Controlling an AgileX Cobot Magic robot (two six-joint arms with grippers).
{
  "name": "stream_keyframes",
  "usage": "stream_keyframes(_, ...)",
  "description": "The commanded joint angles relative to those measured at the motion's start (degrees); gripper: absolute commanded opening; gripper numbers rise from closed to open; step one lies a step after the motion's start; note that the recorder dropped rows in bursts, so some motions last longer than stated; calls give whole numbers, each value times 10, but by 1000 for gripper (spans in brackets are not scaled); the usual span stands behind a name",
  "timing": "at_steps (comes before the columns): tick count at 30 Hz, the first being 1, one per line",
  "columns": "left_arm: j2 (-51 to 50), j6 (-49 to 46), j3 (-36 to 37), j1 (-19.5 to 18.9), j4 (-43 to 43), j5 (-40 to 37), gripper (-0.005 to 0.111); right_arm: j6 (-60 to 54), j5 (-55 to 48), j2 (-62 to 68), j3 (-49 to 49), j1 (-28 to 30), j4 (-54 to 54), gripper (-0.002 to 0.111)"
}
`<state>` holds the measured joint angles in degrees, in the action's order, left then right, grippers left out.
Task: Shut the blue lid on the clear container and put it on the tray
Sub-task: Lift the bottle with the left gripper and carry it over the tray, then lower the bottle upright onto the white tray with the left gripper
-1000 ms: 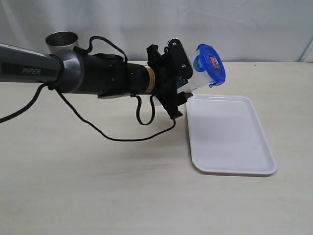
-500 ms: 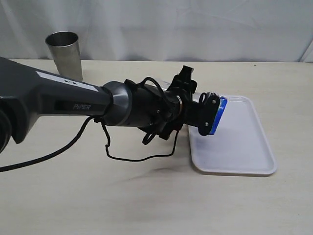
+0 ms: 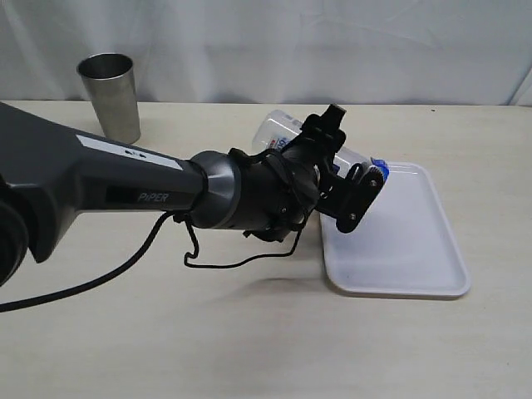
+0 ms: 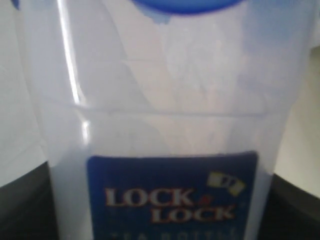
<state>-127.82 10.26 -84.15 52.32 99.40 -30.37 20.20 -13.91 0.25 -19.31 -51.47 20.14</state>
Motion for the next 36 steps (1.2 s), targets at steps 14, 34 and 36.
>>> stream_keyframes(14,5,188,-6,23,5,192,0,2,3,-1,2,0,0,5)
stream_keyframes(34,0,19,-36,31,5,68,0,2,3,-1,2,0,0,5)
stream_keyframes(36,-6,19,-61,31,5,70,0,2,3,-1,2,0,0,5)
